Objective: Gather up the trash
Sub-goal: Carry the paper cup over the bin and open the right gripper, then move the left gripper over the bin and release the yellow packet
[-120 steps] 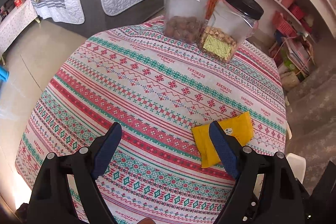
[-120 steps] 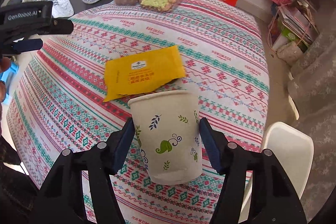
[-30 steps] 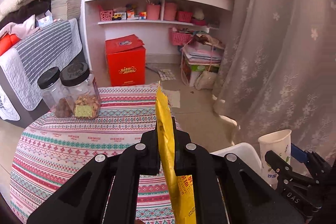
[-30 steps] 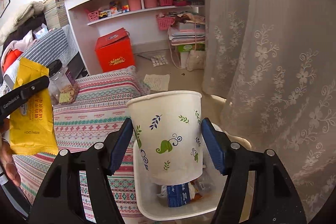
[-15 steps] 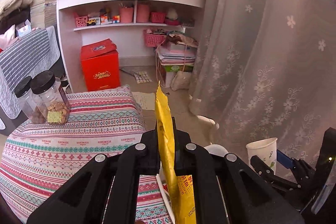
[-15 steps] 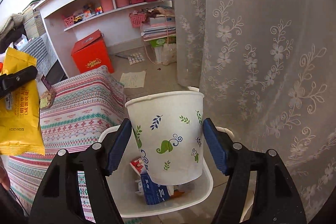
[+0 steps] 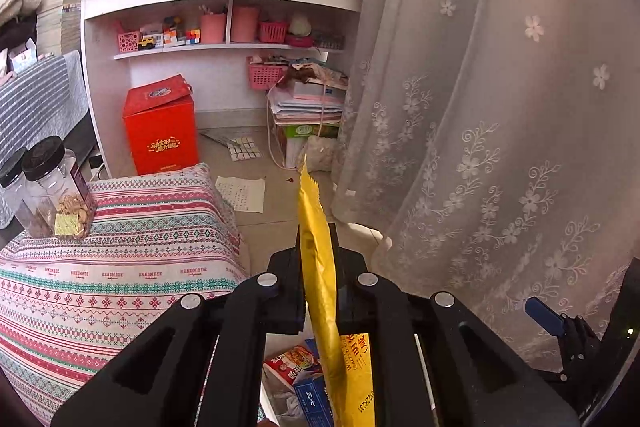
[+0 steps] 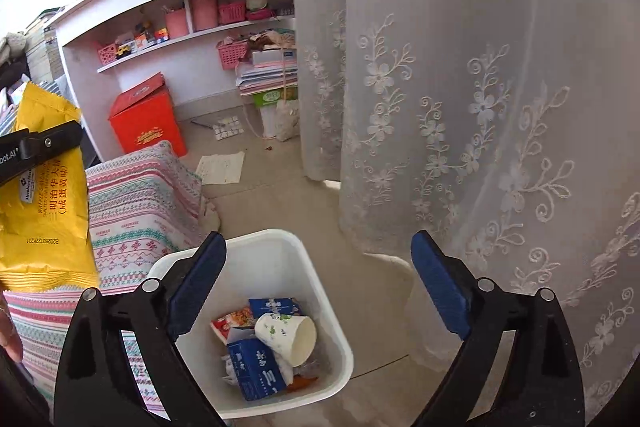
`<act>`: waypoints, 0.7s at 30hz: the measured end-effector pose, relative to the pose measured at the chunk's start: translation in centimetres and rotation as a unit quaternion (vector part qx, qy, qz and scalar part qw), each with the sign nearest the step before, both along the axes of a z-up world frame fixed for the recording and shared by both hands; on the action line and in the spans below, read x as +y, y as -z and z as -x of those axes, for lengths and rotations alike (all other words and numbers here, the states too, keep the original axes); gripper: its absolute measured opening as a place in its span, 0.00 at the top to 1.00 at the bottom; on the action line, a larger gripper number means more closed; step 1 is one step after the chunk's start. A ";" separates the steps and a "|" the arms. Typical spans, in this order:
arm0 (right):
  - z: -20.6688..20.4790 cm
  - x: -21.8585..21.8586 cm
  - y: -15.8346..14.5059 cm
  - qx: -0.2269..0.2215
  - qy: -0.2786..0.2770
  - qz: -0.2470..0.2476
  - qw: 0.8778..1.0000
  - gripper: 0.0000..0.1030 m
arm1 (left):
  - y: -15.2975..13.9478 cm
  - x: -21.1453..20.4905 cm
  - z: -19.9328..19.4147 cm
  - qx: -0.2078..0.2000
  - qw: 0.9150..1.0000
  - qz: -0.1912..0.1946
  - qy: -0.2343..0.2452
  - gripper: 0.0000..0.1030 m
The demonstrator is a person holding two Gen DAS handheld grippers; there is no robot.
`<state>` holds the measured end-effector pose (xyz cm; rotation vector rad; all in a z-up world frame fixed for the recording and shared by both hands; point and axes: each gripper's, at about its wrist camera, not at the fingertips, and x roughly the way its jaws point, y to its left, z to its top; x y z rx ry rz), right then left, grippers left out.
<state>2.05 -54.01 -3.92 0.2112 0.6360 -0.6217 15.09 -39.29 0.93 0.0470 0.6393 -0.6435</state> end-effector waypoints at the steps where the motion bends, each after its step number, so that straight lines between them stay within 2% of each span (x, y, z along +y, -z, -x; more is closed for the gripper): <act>1: 0.4 -0.1 -0.2 -0.006 0.015 0.016 1.000 0.08 | 0.0 -0.1 0.0 -0.001 1.000 0.001 0.001 0.91; 5: 1.5 -0.3 -0.9 -0.030 0.051 0.049 0.997 0.07 | 0.0 -0.5 0.3 -0.008 1.000 0.012 0.005 0.91; 17: 2.6 -0.6 -1.0 -0.045 0.100 0.067 0.992 0.07 | 1.5 -2.2 1.1 -0.023 0.999 0.001 0.026 0.90; 19: 2.6 -0.6 -0.9 -0.044 0.104 0.067 0.991 0.07 | 2.0 -2.4 0.9 -0.020 0.999 -0.006 0.028 0.80; 20: 2.5 -0.6 -0.9 -0.044 0.106 0.067 0.991 0.07 | 2.2 -2.5 0.8 -0.017 0.999 -0.007 0.029 0.59; 21: 2.5 -0.5 -0.9 -0.043 0.107 0.066 0.991 0.07 | 2.4 -2.5 0.7 -0.015 1.000 -0.007 0.026 0.44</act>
